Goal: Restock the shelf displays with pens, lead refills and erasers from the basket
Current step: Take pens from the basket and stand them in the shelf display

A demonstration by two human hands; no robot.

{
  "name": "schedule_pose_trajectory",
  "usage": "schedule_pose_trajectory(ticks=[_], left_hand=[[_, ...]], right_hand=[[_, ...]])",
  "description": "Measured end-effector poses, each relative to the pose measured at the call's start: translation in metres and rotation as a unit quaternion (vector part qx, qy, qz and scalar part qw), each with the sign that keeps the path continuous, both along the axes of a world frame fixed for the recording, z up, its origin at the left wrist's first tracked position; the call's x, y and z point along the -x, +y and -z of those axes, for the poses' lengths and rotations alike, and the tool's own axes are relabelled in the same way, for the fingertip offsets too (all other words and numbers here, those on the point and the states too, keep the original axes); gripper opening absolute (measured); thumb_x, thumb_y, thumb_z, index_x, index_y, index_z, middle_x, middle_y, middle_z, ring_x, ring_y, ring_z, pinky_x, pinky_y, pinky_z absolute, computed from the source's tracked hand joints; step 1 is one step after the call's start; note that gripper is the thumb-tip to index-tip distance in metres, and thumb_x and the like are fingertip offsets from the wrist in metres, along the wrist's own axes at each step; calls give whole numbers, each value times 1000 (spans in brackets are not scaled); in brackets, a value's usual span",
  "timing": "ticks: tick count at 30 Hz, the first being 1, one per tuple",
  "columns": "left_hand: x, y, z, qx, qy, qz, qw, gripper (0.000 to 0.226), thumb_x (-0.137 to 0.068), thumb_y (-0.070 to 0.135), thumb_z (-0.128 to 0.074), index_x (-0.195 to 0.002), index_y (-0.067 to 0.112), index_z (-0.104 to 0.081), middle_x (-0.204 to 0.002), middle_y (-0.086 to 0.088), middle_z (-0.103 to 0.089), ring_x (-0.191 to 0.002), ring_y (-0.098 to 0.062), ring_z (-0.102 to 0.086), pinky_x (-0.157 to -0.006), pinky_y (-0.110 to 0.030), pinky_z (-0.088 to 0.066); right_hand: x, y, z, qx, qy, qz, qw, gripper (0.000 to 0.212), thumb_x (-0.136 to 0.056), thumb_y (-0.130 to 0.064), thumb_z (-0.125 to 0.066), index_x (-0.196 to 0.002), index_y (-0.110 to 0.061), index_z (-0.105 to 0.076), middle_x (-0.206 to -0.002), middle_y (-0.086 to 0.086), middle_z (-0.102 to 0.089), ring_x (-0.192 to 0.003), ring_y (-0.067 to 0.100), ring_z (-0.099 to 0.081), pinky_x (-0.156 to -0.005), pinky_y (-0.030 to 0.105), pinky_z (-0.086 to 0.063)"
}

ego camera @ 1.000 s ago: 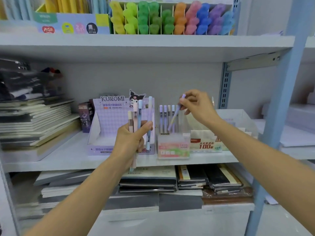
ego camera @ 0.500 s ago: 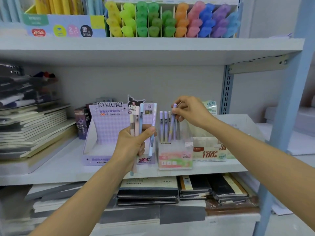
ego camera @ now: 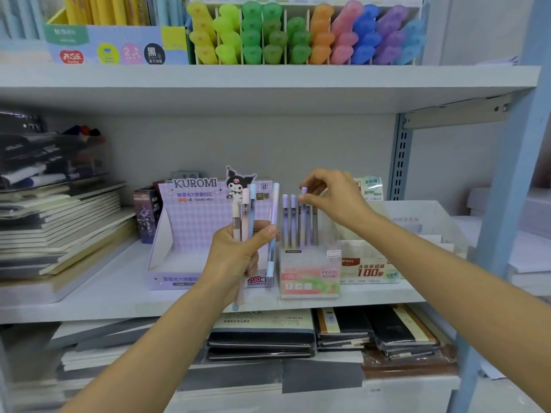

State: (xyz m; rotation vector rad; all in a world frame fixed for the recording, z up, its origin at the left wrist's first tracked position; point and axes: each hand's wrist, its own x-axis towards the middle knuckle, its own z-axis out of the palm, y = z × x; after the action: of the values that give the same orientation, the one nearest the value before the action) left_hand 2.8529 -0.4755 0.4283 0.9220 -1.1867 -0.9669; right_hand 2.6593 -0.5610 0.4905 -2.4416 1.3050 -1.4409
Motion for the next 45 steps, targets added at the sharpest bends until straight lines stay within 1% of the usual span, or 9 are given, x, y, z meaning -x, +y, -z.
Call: schedule_pose_trajectory(ticks=[8,11,15,20,23,28,34,38,45], left_hand=[[1,4,-1,1,-10,-3,1000,20,-81,22,-76,-90,6,-71,-85,-40,-56,-37,-12,-31,-37,-22,-33],[3,9,-3,12,-14,13,1000,12,-81,20,-75,-84,9,-70,-91,-35,-64,-35,-11,-31,-37,-21,-33],[9,13,-3,18,-30,28,999,15,-79,20,-77,-82,8,-69,-57,-11,-55,-34,-12,-29,-36,-20,-31],[5,20,-4,24,-56,47,997,25,-78,24,-77,-93,5,-69,-72,-7,-72,-36,-10,-31,-36,-20,-33],[-4,22,-4,20,-10,21,1000,18,-74,17,-81,-89,10,-74,-68,-17,-58,-36,-12,-30,-36,-21,-31],[-6,22,-10,50,80,-32,995,39,-58,32,-82,-88,8,-74,-45,1,-38,-37,-12,-26,-37,-19,-27],[10,22,-16,80,141,-20,987,6,-75,23,-75,-69,23,-75,-43,2,-40,-34,-11,-26,-36,-20,-27],[18,20,-16,80,133,-36,987,19,-78,22,-75,-92,11,-72,-41,1,-35,-35,-12,-26,-37,-20,-27],[33,14,-24,103,55,-62,991,9,-80,15,-76,-87,14,-70,-44,9,-52,-35,-9,-30,-35,-20,-28]], right_hand=[[-6,11,-1,-13,101,90,991,22,-91,-29,-65,-104,-14,-75,-90,5,-66,-77,18,-57,-68,29,-43],[-3,27,-10,-50,-27,-10,998,32,-95,-33,-58,-120,-16,-67,-104,0,-68,-80,13,-58,-70,21,-43],[-1,53,-13,-194,-131,-247,940,34,-91,-26,-64,-124,-16,-62,-88,-4,-73,-75,13,-67,-69,23,-55],[3,60,-12,-193,-228,-261,918,11,-88,-6,-66,-99,-2,-66,-74,5,-72,-63,14,-67,-64,21,-56],[16,60,-10,-186,-314,-250,897,11,-87,-6,-67,-94,1,-62,-73,9,-72,-60,16,-68,-62,22,-57],[35,69,2,-233,-160,-189,940,27,-80,-33,-72,-84,-7,-70,-73,9,-71,-58,15,-61,-51,19,-50],[33,75,16,-236,-64,-209,947,23,-88,-34,-67,-78,-14,-74,-69,6,-71,-49,7,-53,-47,13,-41],[31,74,16,-231,1,-205,951,25,-89,-34,-64,-88,-13,-77,-66,-2,-69,-50,2,-50,-49,12,-39],[6,67,-11,-152,-136,-234,951,23,-90,-32,-65,-108,-18,-71,-87,-7,-74,-69,-5,-62,-55,9,-43]])
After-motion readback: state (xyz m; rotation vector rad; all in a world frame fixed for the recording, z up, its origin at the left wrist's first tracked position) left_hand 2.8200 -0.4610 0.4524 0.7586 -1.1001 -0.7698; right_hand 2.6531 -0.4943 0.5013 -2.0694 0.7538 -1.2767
